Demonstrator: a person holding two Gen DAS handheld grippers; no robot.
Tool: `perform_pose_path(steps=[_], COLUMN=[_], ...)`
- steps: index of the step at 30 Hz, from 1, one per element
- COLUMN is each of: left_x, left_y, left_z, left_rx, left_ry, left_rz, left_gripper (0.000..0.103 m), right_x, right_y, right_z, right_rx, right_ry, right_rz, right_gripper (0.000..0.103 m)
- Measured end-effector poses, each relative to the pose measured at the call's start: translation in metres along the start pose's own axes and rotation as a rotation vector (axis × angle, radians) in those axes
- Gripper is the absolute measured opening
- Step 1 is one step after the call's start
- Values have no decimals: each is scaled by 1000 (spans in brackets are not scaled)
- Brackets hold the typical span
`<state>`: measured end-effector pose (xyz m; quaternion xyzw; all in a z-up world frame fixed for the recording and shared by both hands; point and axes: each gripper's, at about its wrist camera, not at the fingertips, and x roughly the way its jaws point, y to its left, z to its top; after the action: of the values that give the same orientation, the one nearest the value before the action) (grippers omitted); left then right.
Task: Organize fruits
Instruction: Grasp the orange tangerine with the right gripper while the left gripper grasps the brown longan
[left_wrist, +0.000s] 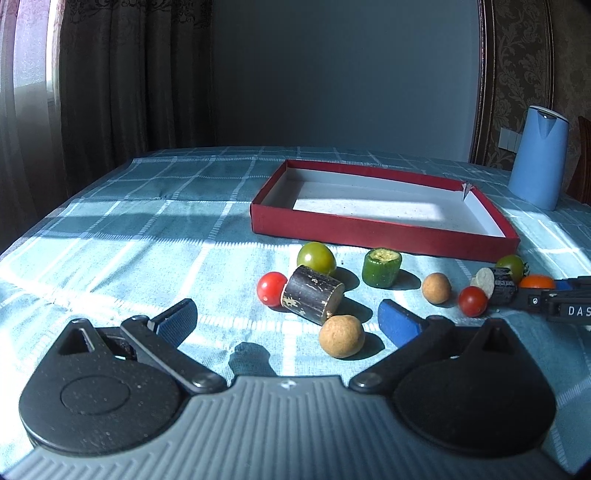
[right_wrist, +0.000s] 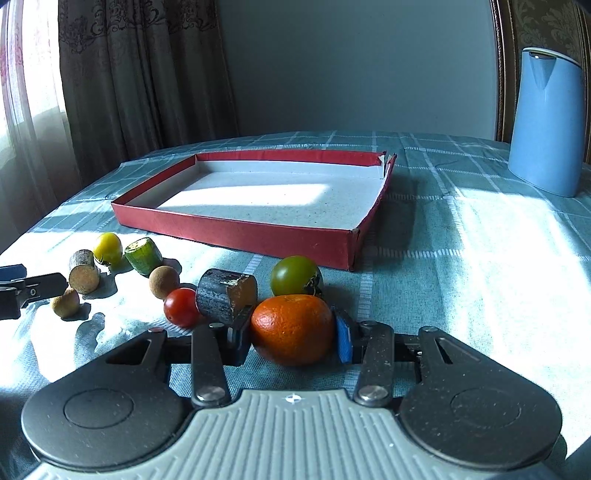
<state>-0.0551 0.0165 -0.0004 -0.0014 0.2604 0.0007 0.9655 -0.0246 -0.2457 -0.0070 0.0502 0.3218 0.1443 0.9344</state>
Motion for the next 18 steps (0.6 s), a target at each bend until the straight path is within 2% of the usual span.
perform_pose_path(steps=[5,6,8,14,17,18], left_x=[14,15,18,19,17,16], left_y=[-17,-19,-19,-13,-15,-16], left_z=[-3,-2,-2,-4,-4,-4], left_rx=[85,91,87,47,49,52], left_ry=[44,50,62,76,77,77], left_rz=[41,42,38,-10,-48,-62], left_gripper=[103,100,88,74,58,48], right_x=[0,0,0,0,0,0], right_y=[1,1,1,1,1,1], right_z=[0,-1,-1,-1,-1,-1], right_rx=[-1,-1,0,-1,-1,0], right_ry=[-2,-2,-2,-1,-2,-3], right_rz=[-1,-1,-1,-1,-1,-1], right_gripper=[43,43,43,43,43,43])
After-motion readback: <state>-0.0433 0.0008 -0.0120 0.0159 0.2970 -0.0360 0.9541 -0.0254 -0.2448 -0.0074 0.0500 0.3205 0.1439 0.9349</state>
